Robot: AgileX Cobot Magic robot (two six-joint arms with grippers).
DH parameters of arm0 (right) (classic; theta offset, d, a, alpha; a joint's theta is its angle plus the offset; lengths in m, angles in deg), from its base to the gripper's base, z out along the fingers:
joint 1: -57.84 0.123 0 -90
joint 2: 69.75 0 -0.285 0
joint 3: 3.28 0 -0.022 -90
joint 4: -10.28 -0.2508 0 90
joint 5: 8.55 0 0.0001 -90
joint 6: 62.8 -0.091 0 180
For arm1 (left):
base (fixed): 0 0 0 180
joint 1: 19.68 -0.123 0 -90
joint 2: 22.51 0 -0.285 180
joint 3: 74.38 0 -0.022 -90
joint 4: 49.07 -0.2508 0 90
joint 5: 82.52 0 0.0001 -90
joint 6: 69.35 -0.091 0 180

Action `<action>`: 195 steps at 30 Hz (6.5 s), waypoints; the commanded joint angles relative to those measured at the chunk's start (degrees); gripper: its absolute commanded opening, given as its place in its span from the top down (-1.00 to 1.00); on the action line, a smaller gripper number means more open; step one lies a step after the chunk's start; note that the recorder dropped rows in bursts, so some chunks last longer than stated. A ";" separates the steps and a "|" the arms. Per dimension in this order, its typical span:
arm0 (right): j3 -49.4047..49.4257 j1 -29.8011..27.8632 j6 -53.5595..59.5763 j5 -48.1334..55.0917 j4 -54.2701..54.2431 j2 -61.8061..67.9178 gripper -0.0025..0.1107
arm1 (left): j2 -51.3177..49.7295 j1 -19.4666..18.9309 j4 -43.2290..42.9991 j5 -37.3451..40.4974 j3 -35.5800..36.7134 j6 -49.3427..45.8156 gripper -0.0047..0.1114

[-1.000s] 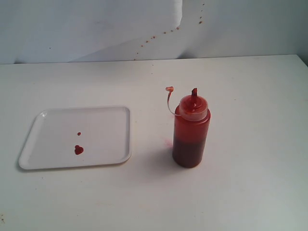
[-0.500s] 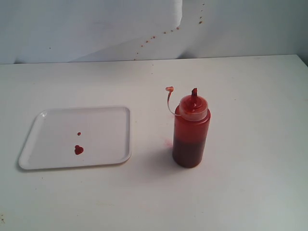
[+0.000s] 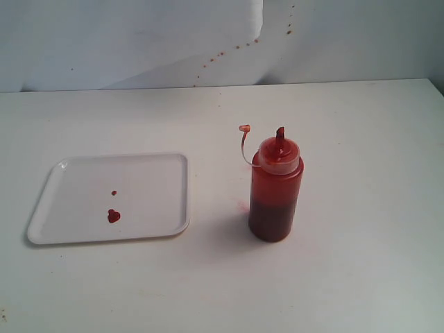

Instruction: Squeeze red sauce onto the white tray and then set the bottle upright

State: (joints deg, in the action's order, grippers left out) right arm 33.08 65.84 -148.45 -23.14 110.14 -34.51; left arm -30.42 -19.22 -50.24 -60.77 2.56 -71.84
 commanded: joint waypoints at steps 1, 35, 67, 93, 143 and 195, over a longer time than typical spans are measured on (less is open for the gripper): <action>0.38 -0.01 -0.28 0.23 0.08 -0.15 0.96 | 0.12 0.18 1.17 -0.83 0.28 -1.00 0.92; 0.38 -0.08 -0.28 0.64 0.08 -7.64 0.96 | 0.12 0.18 1.17 -0.83 0.28 -1.00 0.92; 14.99 -5.90 48.86 30.54 -50.98 -27.45 0.96 | 0.12 0.18 1.17 -0.93 0.28 -1.03 0.92; 31.83 -6.77 90.38 28.29 -94.58 -27.45 0.96 | 0.12 0.18 1.17 -0.93 0.28 -1.03 0.92; 40.86 -5.50 89.23 34.39 -99.86 -27.45 0.96 | 0.12 0.18 1.17 -0.93 0.28 -1.03 0.92; 40.86 -4.56 89.58 34.29 -99.42 -27.45 0.96 | 0.12 0.18 1.17 -0.93 0.28 -1.03 0.92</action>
State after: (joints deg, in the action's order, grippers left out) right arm 73.72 61.16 -59.12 11.12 10.28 -61.71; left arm -30.42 -19.22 -49.50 -61.17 2.56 -72.54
